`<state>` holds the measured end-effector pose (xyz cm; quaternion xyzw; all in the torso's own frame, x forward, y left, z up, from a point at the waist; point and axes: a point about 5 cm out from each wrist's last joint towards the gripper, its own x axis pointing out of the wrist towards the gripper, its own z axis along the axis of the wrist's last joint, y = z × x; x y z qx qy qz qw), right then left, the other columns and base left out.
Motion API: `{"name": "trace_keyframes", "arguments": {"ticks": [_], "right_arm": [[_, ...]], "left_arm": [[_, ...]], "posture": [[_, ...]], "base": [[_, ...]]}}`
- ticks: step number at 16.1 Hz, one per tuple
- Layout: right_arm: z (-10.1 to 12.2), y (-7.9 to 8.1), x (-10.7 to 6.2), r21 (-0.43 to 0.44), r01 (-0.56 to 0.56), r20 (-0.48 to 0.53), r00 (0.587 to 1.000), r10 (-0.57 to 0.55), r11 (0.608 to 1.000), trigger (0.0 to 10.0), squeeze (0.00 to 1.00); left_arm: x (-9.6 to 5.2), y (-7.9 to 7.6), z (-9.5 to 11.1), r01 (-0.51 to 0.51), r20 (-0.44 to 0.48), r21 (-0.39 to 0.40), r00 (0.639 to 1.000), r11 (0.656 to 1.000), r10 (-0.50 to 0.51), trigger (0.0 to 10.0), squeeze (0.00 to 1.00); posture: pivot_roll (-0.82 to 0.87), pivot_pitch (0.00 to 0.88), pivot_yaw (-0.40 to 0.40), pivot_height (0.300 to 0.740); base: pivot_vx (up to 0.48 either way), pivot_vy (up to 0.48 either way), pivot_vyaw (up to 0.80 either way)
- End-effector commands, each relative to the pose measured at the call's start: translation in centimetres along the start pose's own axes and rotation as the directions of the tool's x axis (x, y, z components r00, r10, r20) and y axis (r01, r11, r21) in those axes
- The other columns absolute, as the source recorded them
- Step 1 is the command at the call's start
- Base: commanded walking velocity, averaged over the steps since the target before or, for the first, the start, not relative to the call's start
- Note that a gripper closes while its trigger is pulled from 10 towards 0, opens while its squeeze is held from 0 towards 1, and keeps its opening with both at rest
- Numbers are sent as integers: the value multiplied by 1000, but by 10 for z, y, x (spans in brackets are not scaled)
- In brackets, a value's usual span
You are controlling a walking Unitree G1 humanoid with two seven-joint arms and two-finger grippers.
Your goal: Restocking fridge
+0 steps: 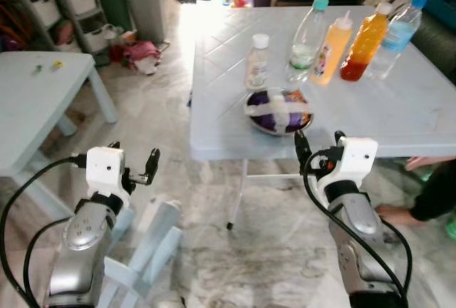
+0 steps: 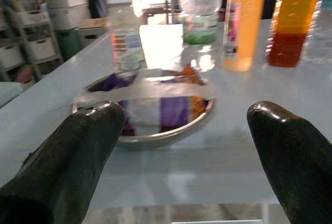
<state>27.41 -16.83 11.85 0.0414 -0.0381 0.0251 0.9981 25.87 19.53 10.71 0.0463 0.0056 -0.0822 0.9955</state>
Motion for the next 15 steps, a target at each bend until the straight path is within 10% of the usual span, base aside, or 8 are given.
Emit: {"name": "trace_keyframes", "arguments": {"ticks": [1,15], "right_arm": [[11,0,4,-12,0,41,999,0,1000,10000,0],[10,8,7,-34,-53,34,998,54,998,10000,0]], "left_arm": [[0,0,-1,9,-1,-1,1000,1000,-9,10000,0],[-2,11,-2,-7,-10,11,1000,1000,7,10000,0]], "posture": [[36,0,-4,740],[45,2,-13,740]], "base": [[300,0,0],[183,0,154]]}}
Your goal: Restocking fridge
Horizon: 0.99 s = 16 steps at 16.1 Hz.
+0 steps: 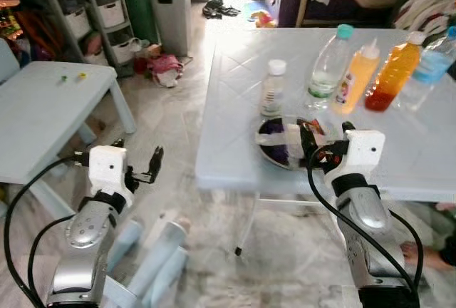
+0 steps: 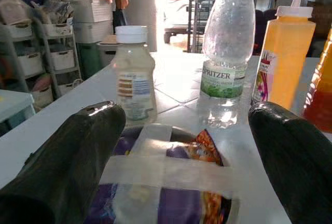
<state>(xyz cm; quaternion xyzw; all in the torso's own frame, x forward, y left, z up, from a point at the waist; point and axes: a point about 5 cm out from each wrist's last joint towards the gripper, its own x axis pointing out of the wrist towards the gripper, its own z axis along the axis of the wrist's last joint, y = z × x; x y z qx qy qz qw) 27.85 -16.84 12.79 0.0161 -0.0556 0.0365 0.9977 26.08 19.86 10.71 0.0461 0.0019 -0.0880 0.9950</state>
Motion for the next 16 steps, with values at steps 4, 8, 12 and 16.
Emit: {"name": "trace_keyframes", "arguments": {"ticks": [4,8,12,16], "right_arm": [[-7,12,1,49,-87,-48,995,89,995,10000,0],[-24,2,6,-5,-121,-181,976,118,993,10000,0],[-26,-12,11,-60,-142,-216,968,126,988,10000,0],[-23,-14,18,-115,-278,-226,942,248,954,10000,0]], "left_arm": [[-14,11,-11,0,-84,-1,996,1000,0,10000,0],[-21,8,-15,42,-113,-3,993,999,-42,10000,0],[-21,2,-14,65,-111,12,992,998,-63,10000,0],[-22,1,-13,72,-116,19,991,997,-70,10000,0]], "posture": [[51,13,-10,740],[60,24,-9,740],[61,27,-6,740],[68,36,3,740]], "base": [[0,0,0],[0,0,0],[0,0,0],[0,0,0]]}}
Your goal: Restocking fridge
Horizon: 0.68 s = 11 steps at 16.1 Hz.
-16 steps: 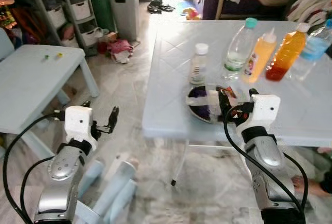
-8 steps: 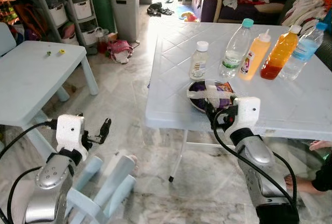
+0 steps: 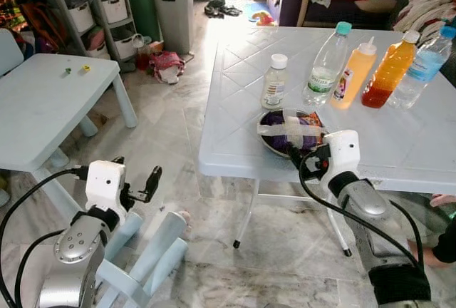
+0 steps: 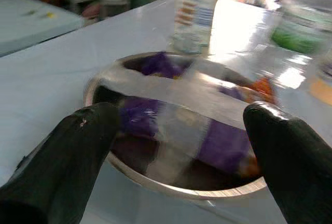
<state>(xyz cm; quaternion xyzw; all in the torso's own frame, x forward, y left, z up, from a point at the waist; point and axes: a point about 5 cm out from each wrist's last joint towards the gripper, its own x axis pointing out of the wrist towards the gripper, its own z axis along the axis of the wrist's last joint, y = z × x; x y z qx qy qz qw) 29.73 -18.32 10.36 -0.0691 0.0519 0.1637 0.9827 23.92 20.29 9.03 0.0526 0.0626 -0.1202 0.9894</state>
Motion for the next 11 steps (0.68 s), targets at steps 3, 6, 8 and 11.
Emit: {"name": "trace_keyframes", "arguments": {"ticks": [3,6,8,11], "right_arm": [[-2,14,3,-102,-243,-37,970,240,965,10000,0],[-5,9,3,-121,-289,-54,957,284,950,10000,0],[-5,5,1,-118,-304,-62,952,298,945,10000,0],[-10,4,-3,-126,-346,-93,937,336,930,5882,0]], "left_arm": [[-3,3,3,-5,-9,31,1000,1000,5,10000,0],[-5,4,3,-17,-11,34,1000,999,17,10000,0],[-5,2,3,-16,-13,34,1000,999,16,10000,0],[-3,1,4,-10,-13,34,1000,999,10,10000,0]], "posture": [[81,42,4,740],[88,44,4,740],[87,42,5,740],[85,41,8,740]], "base": [[0,0,0],[0,0,0],[0,0,0],[0,0,0]]}}
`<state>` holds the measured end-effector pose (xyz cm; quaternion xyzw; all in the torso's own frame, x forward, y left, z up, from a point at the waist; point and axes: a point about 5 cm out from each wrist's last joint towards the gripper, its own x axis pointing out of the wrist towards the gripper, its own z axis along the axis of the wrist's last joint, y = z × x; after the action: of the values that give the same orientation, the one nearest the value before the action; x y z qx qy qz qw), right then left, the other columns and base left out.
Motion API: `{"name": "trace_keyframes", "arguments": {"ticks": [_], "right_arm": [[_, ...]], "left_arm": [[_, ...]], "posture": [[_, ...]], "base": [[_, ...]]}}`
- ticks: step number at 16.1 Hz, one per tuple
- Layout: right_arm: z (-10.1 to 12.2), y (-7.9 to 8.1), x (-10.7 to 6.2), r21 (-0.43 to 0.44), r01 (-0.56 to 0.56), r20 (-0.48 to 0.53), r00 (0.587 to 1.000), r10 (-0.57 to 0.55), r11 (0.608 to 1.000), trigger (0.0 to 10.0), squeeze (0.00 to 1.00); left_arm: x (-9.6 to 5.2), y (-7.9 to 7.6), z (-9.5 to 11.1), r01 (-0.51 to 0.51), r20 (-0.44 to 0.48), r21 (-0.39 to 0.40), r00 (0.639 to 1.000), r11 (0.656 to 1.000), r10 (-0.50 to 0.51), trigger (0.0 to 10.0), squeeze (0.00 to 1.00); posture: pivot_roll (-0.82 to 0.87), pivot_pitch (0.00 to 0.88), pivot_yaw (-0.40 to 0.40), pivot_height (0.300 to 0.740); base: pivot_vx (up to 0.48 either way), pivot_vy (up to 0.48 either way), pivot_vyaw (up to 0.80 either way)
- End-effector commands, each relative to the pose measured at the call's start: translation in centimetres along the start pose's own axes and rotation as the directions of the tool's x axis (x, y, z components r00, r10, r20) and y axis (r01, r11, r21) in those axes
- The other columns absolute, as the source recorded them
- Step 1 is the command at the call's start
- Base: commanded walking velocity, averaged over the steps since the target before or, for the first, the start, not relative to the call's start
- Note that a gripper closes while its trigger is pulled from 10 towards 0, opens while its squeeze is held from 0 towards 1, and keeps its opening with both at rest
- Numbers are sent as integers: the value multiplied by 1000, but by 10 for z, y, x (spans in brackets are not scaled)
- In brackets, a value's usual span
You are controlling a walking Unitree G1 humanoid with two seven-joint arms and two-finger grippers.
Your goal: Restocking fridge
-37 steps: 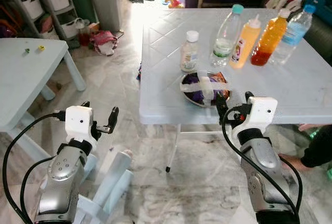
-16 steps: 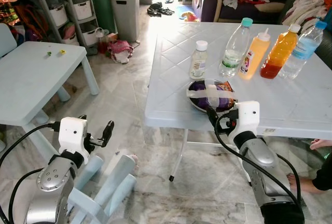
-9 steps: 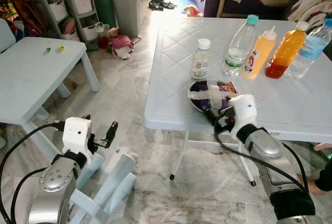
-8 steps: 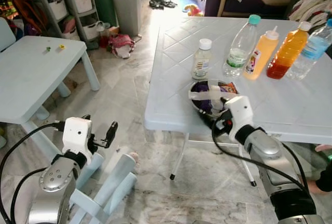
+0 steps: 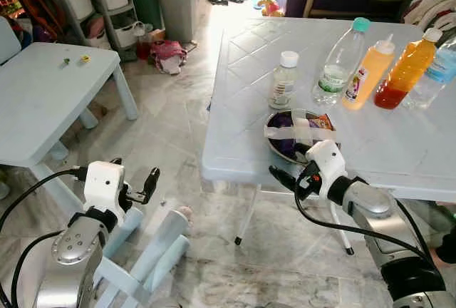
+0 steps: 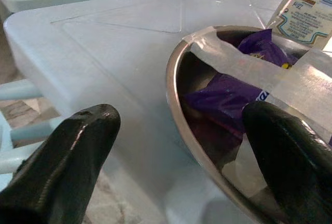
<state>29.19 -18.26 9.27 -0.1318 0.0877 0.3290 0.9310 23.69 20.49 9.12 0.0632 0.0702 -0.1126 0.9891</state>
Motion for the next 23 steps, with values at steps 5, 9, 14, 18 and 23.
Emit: {"name": "trace_keyframes", "arguments": {"ticks": [5,9,14,18,23], "right_arm": [[-10,5,-8,-7,-107,-67,992,107,994,0,0],[-17,4,-12,-27,-143,-127,982,138,989,0,0],[-20,-15,-20,-83,-90,-184,980,74,992,7882,0],[-22,-30,-29,-165,-63,-241,970,22,984,10000,0],[-29,-43,-38,-268,-74,-322,946,-17,961,0,0]], "left_arm": [[2,-2,3,12,-2,15,1000,1000,-12,10000,0],[2,-4,2,16,-10,10,1000,1000,-16,10000,0],[3,-2,2,6,-13,-2,1000,1000,-6,10000,0],[3,-2,3,4,-16,-8,1000,1000,-4,10000,0],[5,-2,3,3,-18,-13,1000,1000,-3,10000,0]], "posture": [[82,38,5,740],[82,36,6,740],[85,38,9,740],[81,39,14,740],[80,37,13,740]], "base": [[0,0,0],[0,0,0],[0,0,0],[0,0,0],[0,0,0]]}}
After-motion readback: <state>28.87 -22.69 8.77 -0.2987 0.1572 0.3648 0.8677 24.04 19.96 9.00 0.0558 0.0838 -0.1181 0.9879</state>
